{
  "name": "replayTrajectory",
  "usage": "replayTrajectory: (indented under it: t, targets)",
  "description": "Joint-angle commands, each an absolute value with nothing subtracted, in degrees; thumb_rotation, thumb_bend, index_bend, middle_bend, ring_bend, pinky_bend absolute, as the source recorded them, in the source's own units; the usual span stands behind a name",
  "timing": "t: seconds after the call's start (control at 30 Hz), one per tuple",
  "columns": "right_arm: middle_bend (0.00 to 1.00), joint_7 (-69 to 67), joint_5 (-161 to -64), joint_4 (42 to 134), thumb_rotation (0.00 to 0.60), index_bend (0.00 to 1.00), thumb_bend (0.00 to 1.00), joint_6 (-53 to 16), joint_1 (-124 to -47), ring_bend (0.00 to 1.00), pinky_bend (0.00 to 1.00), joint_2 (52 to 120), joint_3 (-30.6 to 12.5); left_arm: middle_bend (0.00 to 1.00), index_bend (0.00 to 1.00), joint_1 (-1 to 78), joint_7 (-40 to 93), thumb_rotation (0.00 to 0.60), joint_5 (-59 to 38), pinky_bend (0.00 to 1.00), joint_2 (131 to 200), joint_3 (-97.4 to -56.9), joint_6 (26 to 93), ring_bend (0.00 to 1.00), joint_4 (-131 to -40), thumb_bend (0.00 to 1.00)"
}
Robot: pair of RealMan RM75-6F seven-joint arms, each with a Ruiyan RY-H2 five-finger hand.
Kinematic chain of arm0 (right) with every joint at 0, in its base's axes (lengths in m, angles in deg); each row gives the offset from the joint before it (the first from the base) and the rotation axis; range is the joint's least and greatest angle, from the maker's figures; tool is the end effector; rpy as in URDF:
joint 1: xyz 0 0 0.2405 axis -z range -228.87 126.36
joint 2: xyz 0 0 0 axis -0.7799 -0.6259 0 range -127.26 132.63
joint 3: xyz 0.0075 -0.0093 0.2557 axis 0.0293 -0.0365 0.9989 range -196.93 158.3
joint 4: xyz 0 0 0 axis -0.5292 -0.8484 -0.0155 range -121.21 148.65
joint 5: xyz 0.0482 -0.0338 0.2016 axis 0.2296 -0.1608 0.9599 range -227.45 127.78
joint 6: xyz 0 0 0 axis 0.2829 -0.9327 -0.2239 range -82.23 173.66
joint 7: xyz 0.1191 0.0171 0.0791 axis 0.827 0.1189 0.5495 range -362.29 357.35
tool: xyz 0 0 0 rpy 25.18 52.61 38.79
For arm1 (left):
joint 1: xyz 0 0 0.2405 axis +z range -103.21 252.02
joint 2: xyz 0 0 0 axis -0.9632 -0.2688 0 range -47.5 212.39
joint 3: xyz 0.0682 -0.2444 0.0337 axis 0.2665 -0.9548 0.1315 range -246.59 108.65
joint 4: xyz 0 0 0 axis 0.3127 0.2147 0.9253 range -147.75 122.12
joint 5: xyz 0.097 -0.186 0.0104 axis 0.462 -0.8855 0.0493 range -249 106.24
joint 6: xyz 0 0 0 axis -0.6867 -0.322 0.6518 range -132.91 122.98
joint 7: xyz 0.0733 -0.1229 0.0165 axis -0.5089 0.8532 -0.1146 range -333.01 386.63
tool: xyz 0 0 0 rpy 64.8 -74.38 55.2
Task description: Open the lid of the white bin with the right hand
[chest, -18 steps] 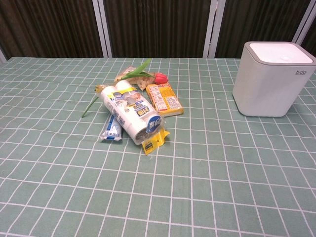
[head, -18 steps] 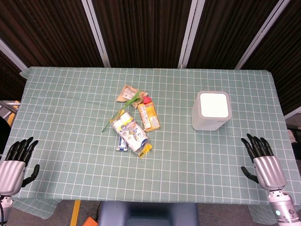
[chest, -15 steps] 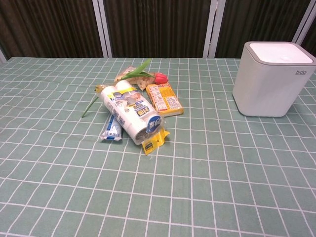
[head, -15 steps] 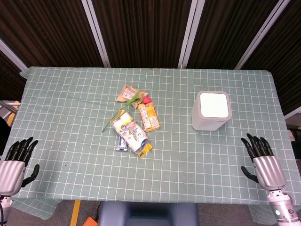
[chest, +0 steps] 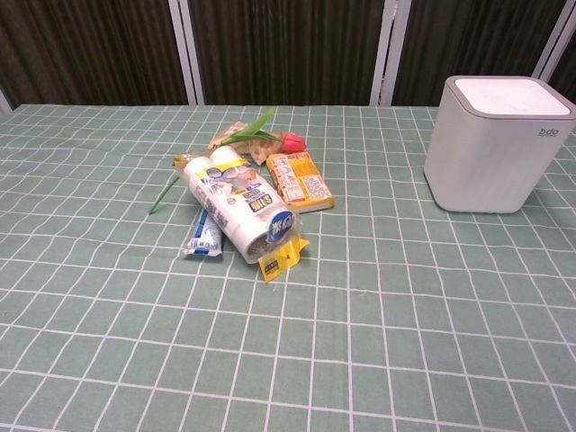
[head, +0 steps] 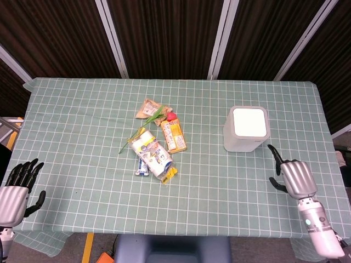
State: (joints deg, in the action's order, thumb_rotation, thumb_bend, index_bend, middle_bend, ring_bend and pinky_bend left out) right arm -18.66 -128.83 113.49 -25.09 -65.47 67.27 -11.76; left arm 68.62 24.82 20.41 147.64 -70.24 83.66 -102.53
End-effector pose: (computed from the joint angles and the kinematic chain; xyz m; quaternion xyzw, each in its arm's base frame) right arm -0.2665 -0.2391 0.1274 0.6663 -0.3656 0.3327 0.5583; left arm -0.3008 0.1799 0.1555 -0.6303 -0.3319 -0.4039 0.5740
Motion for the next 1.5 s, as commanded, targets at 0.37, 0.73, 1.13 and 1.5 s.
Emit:
replayTrajectory:
  t: [0.37,0.73,1.13,1.5]
  targets:
    - [1.0,-32.25,-106.66,115.96,0.6,0.0,0.35,-12.34,-78.01,1.0,1.0,68.63,-6.48,0.0,0.0,68.88,25.31,0.6,19.91,0.08,147.3,-70.48,84.04,0.0,-102.47,0.47]
    - [1.0,-34.54,-99.39,112.44,0.6,0.0,0.35,-9.03,-82.55,1.0,1.0,70.52,-8.5,0.0,0.0,68.75,25.34,0.6,19.45,0.08,147.33,-70.7,83.7,0.0,-102.32,0.47]
    - [0.91,-23.1,-114.46,113.62,0.6,0.0,0.35,-21.37,-78.15,0.95,0.96,70.72,-9.1,0.0,0.0,68.91,25.33,0.6,19.82,0.08,147.29,-70.61,84.15,0.0,-102.42,0.47]
    - [0.18,-21.16,-133.58,116.8,0.6,0.0,0.35,-37.31,-66.92,0.2,0.41,67.0,-18.67,0.0,0.0,69.05,24.72,0.6,20.18,0.08,147.45,-70.54,84.55,0.0,-102.6,0.48]
